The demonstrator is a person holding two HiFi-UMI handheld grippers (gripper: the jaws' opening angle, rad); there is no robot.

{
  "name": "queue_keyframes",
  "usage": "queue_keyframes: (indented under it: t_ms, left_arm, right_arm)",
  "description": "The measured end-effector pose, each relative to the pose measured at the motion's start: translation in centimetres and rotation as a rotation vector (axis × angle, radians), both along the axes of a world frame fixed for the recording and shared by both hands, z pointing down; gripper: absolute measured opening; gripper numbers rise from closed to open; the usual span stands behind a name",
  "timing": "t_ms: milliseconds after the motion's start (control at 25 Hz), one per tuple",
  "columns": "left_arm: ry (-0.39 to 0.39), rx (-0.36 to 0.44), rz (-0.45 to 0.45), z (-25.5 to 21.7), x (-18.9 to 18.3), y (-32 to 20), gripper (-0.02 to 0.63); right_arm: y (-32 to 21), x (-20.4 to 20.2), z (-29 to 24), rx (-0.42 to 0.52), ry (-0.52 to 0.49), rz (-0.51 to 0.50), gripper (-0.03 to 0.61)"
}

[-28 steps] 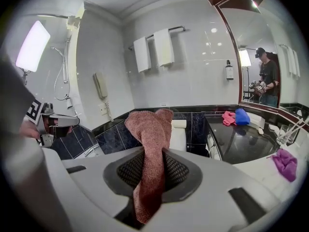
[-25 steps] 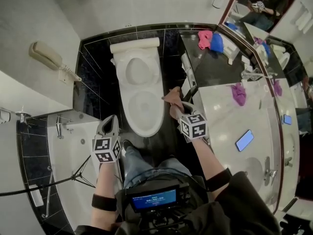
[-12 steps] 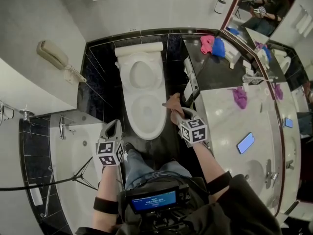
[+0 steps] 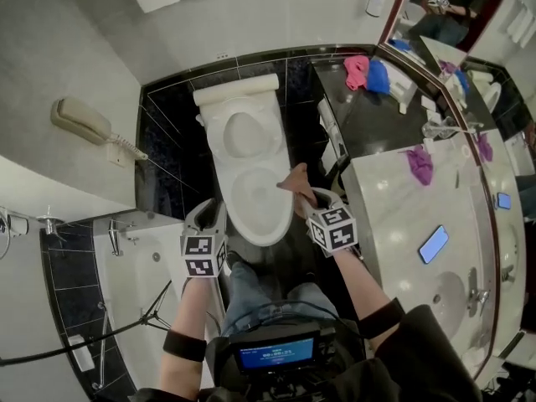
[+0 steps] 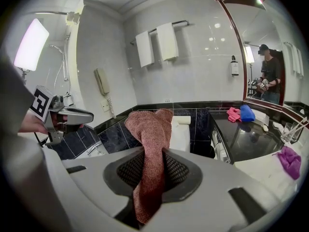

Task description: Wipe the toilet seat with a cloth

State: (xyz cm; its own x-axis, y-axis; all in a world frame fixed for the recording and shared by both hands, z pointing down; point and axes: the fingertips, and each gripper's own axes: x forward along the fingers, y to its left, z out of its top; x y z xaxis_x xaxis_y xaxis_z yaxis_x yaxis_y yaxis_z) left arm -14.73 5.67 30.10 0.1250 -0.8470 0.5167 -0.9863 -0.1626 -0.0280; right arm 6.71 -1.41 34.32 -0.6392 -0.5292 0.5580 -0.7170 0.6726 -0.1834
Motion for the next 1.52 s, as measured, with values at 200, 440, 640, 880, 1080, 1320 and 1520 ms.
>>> queue_keyframes:
  t_ms: [200,440,640,880,1080,1320,1520]
  left_arm:
    - [-0.102,-0.015,0.151,1.0,0.1,-7.2,0.179]
    - [-0.231,-0.026,0.248,5.1,-3.3,-17.1,0.192]
    - [-0.352,-0.038,0.348,8.9,-4.7,-24.3,0.229]
    - [-0.499,-0.053,0.464,13.0,-5.2,-31.1,0.229]
    - [-0.598,-0.048,0.508,15.0,-6.2,-36.0,0.229]
    - [-0.686,-0.076,0.558,16.8,-7.4,-40.2,0.229]
    - [-0.766,-0.114,0.617,18.6,-7.4,-42.5,0.221]
  right_arm:
    - [-3.2,-2.1,2.4,-0.01,0.014,0.037,0.103]
    - [-8.6,-6.1,6.1,-0.035,0.035,0.097,0.103]
    - [-13.5,-8.9,10.7,-0.039,0.086,0.108,0.104]
    - [-18.6,-12.5,12.6,-0.053,0.123,0.146,0.103]
    - [-22.5,-15.0,14.4,-0.055,0.151,0.143,0.104]
    - [-26.2,-16.7,15.3,-0.04,0.177,0.144,0.104]
    - [-28.3,-17.5,15.5,-0.04,0.18,0.158,0.104]
